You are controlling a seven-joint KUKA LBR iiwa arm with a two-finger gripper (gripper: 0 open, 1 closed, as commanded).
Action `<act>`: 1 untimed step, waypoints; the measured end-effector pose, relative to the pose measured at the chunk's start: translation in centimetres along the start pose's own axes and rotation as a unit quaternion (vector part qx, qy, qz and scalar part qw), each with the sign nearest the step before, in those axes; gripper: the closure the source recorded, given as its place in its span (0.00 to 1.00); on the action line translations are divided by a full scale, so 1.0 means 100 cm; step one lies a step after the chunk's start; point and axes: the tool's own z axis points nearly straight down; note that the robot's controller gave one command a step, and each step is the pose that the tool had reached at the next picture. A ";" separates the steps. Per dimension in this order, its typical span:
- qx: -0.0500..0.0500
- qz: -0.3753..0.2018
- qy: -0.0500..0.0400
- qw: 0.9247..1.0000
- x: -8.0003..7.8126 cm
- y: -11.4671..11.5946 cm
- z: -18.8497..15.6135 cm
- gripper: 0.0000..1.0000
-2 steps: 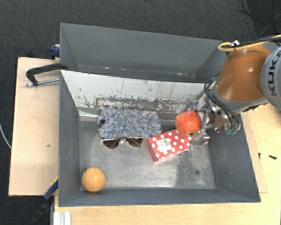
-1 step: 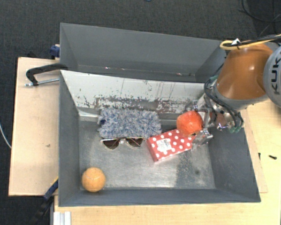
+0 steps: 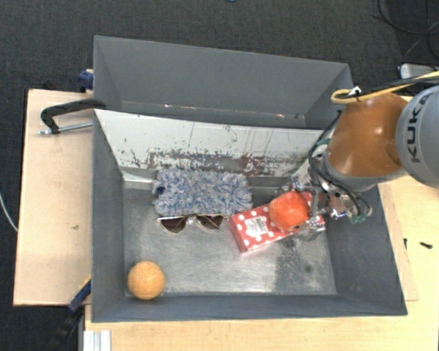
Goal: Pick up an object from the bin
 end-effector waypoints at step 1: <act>0.001 -0.048 0.001 0.999 -0.012 0.005 0.020 1.00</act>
Offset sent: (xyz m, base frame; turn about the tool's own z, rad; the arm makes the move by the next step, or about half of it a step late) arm 0.0000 0.0000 0.0000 0.0000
